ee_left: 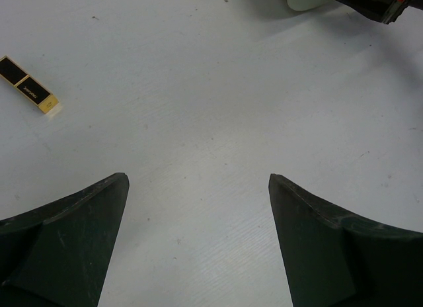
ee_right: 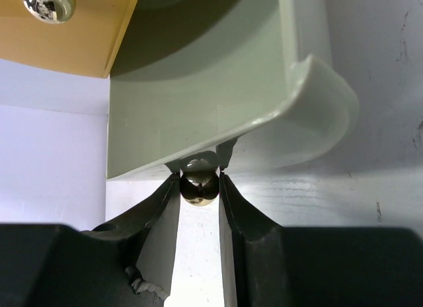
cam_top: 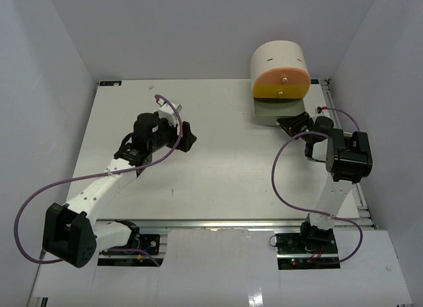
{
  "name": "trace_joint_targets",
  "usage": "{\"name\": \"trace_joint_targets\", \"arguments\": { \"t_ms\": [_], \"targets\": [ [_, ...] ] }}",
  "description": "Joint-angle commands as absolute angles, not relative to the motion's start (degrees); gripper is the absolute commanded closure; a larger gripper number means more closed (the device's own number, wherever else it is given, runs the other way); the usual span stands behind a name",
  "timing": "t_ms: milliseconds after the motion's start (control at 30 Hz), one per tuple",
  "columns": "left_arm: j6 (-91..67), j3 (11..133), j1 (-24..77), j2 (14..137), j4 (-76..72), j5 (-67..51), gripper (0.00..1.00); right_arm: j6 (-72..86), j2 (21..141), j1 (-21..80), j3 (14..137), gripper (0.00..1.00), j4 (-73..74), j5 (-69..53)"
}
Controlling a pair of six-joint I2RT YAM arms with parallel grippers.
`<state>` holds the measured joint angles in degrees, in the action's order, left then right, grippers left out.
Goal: Organize the makeup
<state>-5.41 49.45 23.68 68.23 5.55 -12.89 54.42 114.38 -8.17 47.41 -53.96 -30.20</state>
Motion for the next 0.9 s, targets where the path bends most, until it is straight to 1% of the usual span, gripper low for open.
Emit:
{"name": "trace_joint_targets", "arguments": {
  "t_ms": [0,33,100,267,333,500,567,667,733,867],
  "targets": [
    [-5.78,49.4,23.2,66.32,4.57,-14.11,0.02,51.6,112.2,-8.65,46.8,0.69,-52.6,-30.76],
    [-5.89,49.39,23.2,66.54,4.57,-14.33,0.02,51.04,112.15,-8.7,47.29,0.62,-52.11,-30.76],
    [-6.08,49.39,23.2,66.82,4.48,-14.63,0.02,49.33,111.94,-8.82,47.89,0.57,-51.29,-30.87],
    [-6.74,49.39,23.2,67.4,4.15,-15.6,0.02,47.47,110.56,-9.87,47.48,0.34,-50.33,-32.25],
    [-7.37,49.39,23.12,67.76,3.96,-15.9,0.02,46.6,109.53,-10.54,46.86,0.28,-49.76,-32.95],
    [-9.6,49.03,22.02,68.49,3.31,-16.28,0.02,42.37,103.83,-11.5,44.65,0.3,-43.96,-35.32],
    [-11.75,48.78,21.19,69.07,2.65,-16.69,0.02,37.17,100.59,-11.25,44.56,0.31,-40.31,-38.62],
    [-15.92,49.58,18.14,73.28,2.4,-17.78,0.02,27.29,96.7,-9.91,47.1,0.31,-25.43,-42.75],
    [-19.4,50.92,15.65,77.19,2.53,-19.9,0.02,17.56,92.87,-9.06,49.09,0.31,-17.15,-46.37],
    [-27.94,57.26,9.99,87.17,6.8,-21.21,0.02,5.59,86.48,-6.63,51.42,0.31,-3.75,-49.81]
  ]
}}
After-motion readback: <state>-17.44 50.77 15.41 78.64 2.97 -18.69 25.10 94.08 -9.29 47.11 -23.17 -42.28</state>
